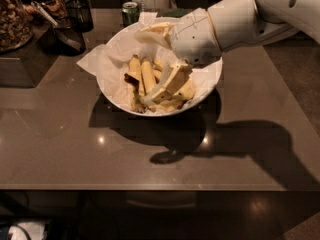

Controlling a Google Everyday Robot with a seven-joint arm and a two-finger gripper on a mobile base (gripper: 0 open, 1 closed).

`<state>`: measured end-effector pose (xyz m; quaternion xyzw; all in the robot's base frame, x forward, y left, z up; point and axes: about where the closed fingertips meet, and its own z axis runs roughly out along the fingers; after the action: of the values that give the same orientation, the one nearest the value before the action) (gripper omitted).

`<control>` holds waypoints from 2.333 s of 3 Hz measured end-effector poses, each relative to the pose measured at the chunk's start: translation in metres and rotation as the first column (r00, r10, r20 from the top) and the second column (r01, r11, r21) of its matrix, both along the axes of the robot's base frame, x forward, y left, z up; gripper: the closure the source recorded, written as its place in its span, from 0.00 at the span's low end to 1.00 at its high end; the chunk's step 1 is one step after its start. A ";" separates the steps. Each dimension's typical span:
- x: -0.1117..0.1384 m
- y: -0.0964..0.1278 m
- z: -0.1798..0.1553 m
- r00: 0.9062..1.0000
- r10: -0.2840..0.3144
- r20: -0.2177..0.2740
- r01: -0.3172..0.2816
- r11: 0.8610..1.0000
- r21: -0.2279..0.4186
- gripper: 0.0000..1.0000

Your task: Pick banana from white bowl

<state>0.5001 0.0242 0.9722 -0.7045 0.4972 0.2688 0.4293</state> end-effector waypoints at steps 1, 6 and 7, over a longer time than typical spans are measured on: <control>0.000 0.000 0.000 1.000 0.000 0.000 0.000 1.000 0.000 0.49; -0.017 -0.017 0.032 1.000 -0.002 0.008 0.002 0.999 -0.044 0.06; -0.011 -0.015 0.034 1.000 0.000 0.006 0.001 1.000 -0.030 0.10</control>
Offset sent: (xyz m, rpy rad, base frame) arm 0.0000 0.0000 0.0000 0.0000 0.0000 0.0000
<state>0.4895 0.0090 1.0066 -0.7114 0.4999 0.2591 0.4205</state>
